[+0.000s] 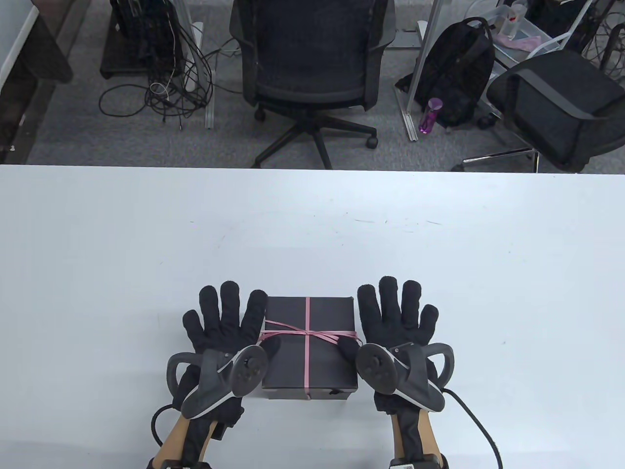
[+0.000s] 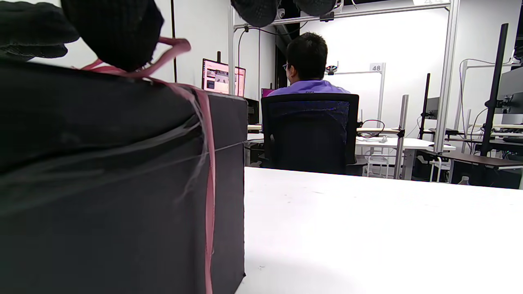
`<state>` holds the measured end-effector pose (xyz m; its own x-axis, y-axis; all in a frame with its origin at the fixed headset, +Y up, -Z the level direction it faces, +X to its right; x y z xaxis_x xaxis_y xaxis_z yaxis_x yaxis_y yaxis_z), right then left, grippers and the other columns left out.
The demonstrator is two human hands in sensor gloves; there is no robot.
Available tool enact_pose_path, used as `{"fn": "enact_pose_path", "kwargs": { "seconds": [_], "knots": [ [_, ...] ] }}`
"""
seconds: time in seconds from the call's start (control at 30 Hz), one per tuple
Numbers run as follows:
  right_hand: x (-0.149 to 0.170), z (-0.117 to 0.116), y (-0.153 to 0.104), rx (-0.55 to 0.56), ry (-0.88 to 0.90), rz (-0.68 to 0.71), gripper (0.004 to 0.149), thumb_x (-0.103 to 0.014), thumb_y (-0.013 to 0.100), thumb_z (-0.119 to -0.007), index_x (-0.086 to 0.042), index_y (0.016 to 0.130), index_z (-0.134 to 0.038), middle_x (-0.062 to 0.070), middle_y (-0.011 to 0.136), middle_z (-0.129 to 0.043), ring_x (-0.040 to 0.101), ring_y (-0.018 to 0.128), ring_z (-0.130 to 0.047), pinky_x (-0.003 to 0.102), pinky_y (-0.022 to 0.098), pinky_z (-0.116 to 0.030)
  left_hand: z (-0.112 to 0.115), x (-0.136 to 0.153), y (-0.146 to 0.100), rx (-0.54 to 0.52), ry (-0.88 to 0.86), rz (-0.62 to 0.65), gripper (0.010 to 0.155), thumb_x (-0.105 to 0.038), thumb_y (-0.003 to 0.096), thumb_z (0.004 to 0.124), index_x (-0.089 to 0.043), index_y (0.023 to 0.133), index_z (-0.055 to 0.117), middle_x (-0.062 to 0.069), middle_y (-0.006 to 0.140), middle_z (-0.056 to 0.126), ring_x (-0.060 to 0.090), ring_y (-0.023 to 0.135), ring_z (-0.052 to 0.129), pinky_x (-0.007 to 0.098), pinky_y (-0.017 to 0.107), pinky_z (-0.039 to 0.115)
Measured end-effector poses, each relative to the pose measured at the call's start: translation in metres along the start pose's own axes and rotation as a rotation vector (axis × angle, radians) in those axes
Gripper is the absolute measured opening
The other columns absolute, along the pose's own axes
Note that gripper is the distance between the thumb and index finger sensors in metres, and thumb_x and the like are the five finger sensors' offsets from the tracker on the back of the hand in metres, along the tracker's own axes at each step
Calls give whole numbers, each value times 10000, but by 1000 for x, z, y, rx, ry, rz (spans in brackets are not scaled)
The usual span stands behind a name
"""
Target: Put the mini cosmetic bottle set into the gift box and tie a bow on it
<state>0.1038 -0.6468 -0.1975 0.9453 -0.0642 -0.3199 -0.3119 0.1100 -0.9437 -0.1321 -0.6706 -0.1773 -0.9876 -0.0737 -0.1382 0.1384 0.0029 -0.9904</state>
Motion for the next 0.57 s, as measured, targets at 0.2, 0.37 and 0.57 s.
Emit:
{"fn": "enact_pose_path", "kwargs": {
  "seconds": [0.2,0.37,0.57],
  "knots": [
    [0,-2,1,-9,22,4,924,-551,561,-720,-4,1198,-336,362,1184,-245,672,978,-180,887,597,-309,-4,1,-1,-15,-22,-4,816,-638,579,525,-267,1178,113,283,1220,150,650,1086,225,818,711,371],
    [0,-3,1,-21,31,3,909,-542,565,-717,-4,1197,-347,367,1181,-256,675,976,-189,885,598,-315,-5,3,0,-13,-40,-5,814,-635,580,527,-267,1182,123,285,1223,165,644,1092,243,813,715,383],
    [3,-5,2,-31,61,-2,894,-532,572,-712,-4,1195,-349,382,1174,-268,684,971,-210,883,597,-330,-2,3,2,3,-39,-4,811,-633,581,525,-263,1184,129,288,1224,180,642,1095,263,806,719,402]
  ]
}}
Point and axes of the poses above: the tracker on the back of each hand, its own x axis roughly to the little-finger side, its own y axis roughly from the wrist to the fingertips, z = x × y, the point moved 4 cm from there along y, roughly from the wrist to the fingertips
